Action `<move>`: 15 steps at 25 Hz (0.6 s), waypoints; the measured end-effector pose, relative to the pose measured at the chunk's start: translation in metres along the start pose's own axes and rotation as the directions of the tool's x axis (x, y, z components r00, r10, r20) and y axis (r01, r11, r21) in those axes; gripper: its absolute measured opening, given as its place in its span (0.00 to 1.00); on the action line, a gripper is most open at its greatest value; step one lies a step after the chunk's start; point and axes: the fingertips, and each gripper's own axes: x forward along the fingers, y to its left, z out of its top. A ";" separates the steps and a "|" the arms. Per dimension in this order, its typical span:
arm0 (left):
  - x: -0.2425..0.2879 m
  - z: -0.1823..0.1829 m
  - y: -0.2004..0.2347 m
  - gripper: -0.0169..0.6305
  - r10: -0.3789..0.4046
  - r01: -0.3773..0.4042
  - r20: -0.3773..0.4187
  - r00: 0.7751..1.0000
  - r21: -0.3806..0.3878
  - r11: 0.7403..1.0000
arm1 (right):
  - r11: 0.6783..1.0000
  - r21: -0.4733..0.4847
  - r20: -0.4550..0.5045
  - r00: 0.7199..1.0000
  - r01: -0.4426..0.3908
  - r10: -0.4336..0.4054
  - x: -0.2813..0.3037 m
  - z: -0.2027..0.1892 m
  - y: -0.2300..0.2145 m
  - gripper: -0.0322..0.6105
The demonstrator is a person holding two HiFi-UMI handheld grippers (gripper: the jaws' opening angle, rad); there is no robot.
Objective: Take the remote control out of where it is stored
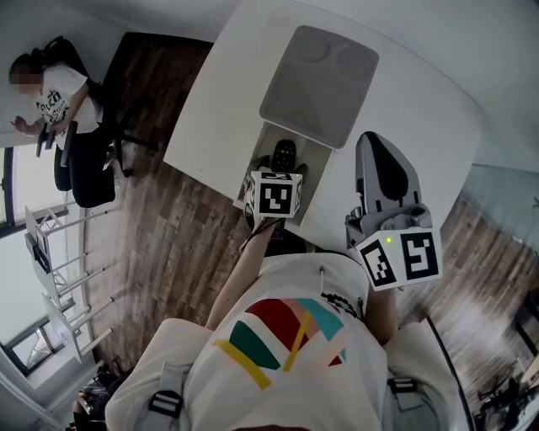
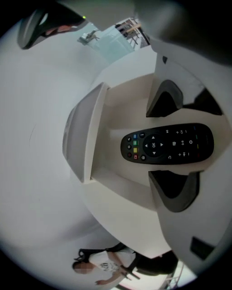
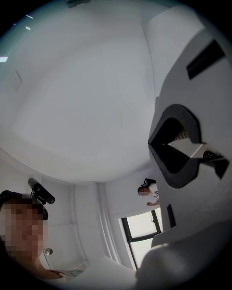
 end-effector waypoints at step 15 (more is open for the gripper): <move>0.005 -0.002 -0.004 0.62 0.018 -0.018 0.011 1.000 0.046 0.999 | 0.999 -0.011 -0.030 0.999 -0.033 0.033 0.003 -0.005 0.008 0.05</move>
